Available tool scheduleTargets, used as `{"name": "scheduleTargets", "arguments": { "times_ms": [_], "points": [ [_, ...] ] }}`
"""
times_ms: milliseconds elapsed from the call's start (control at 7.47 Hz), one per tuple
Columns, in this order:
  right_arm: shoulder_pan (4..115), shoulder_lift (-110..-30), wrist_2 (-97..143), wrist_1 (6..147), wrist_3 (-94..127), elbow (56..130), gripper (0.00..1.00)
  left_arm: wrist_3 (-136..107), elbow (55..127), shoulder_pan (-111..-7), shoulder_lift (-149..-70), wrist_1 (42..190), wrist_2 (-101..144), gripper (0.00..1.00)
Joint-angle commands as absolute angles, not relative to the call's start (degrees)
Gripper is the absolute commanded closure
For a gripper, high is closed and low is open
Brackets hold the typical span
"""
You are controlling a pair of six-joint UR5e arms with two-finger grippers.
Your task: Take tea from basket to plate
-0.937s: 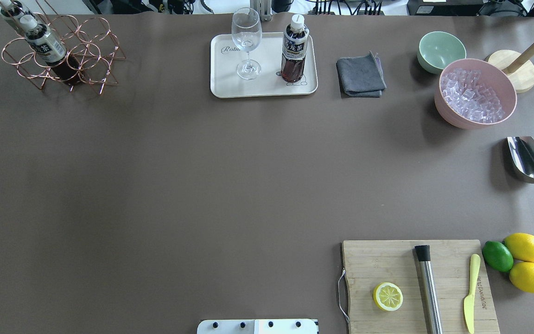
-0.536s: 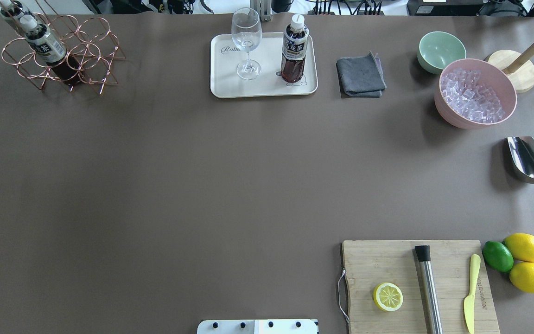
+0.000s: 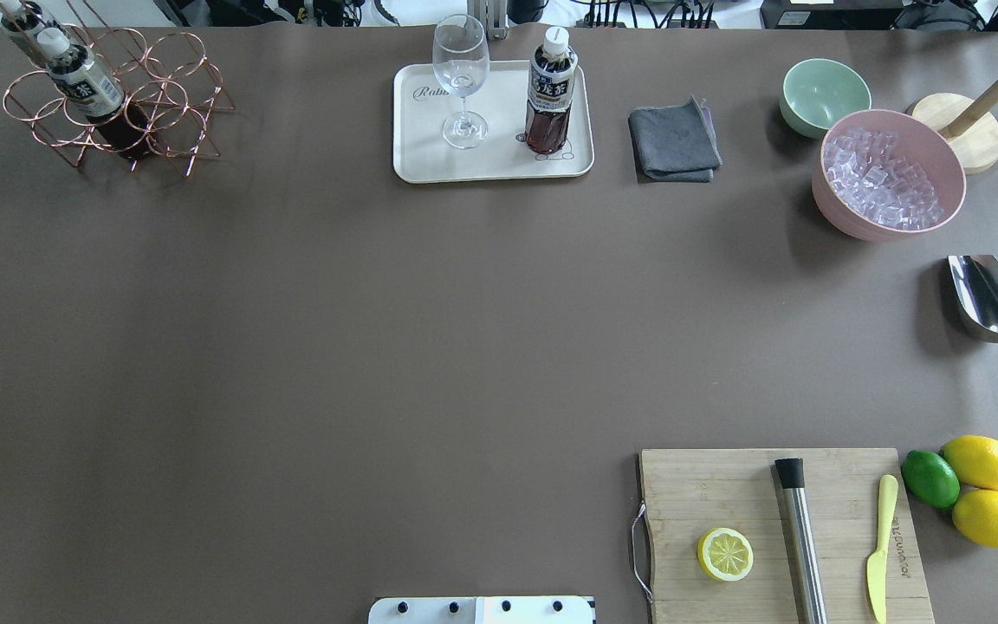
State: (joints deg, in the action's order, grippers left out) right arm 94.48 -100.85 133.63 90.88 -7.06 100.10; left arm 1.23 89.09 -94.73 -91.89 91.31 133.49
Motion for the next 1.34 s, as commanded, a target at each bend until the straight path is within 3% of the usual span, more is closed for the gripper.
{"name": "scheduleTargets", "arguments": {
  "times_ms": [0,1205],
  "points": [
    [94.4,-100.8,133.4,90.9,-6.7,99.7,0.0,0.9,89.8,-94.7,-92.4,91.1,133.9,0.02],
    [94.4,-100.7,133.2,90.9,-6.7,100.1,0.0,-3.0,89.1,-94.0,-93.3,91.1,136.4,0.02]
  ]
}}
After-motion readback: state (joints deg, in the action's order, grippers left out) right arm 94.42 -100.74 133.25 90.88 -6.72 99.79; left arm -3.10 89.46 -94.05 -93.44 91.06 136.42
